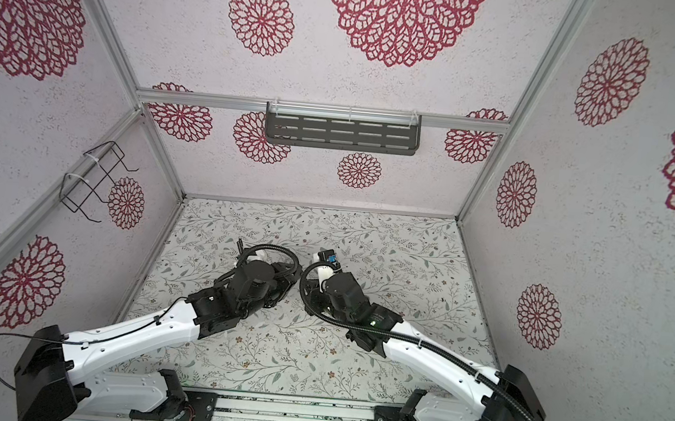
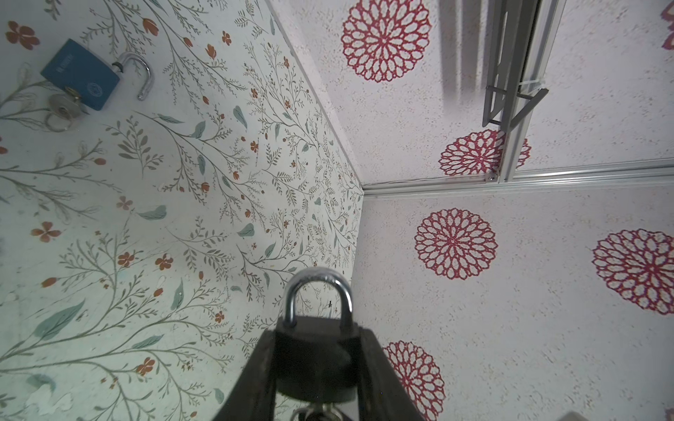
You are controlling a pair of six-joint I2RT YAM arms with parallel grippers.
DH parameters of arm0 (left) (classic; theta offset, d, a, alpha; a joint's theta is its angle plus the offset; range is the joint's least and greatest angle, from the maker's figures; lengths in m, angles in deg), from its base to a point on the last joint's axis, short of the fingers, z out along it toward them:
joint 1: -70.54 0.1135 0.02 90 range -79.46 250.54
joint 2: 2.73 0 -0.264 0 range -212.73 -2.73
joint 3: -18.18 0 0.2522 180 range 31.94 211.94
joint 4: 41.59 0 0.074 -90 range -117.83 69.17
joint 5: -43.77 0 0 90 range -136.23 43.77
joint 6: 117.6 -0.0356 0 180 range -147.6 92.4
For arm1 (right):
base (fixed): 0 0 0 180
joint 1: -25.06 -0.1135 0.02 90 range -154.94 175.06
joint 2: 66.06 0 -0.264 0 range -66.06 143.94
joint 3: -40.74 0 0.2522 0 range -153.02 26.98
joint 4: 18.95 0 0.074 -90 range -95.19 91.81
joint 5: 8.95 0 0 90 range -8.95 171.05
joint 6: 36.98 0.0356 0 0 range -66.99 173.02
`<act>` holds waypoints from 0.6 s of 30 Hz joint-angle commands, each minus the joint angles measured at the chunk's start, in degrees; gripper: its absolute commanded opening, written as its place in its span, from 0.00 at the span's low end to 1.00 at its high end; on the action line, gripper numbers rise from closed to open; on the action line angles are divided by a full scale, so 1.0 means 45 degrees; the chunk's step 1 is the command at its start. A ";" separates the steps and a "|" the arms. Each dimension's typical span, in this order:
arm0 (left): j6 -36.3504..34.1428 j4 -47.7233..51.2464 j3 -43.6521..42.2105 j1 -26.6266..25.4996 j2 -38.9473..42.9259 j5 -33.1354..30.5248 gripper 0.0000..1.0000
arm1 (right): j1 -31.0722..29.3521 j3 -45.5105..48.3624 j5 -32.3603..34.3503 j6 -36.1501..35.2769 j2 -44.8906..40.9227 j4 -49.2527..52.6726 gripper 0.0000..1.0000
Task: Unlock with the key
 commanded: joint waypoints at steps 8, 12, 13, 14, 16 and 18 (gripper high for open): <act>-0.1121 0.1034 0.0389 -0.0913 0.0679 0.1437 0.00 | 0.0749 -0.0522 -0.3647 0.0416 -0.0770 -0.1945 0.00; -0.1100 0.0881 0.0122 -0.0919 0.0875 0.1327 0.00 | 0.0995 -0.0569 -0.4033 0.1754 -0.0826 -0.2216 0.00; -0.1115 0.0826 0.0146 -0.0923 0.0874 0.1399 0.00 | 0.0992 -0.0757 -0.3972 0.1772 -0.0737 -0.1908 0.00; -0.1124 0.0834 0.0205 -0.0918 0.0862 0.1498 0.00 | 0.0974 -0.0951 -0.3913 0.1512 -0.0646 -0.1564 0.00; -0.1097 0.0804 0.0277 -0.0918 0.0837 0.1768 0.00 | 0.0849 -0.1134 -0.3371 0.0940 -0.0631 -0.1025 0.00; -0.1006 0.0654 0.0295 -0.0920 0.0818 0.2095 0.00 | 0.0798 -0.1095 -0.2911 0.0169 -0.0708 -0.0896 0.00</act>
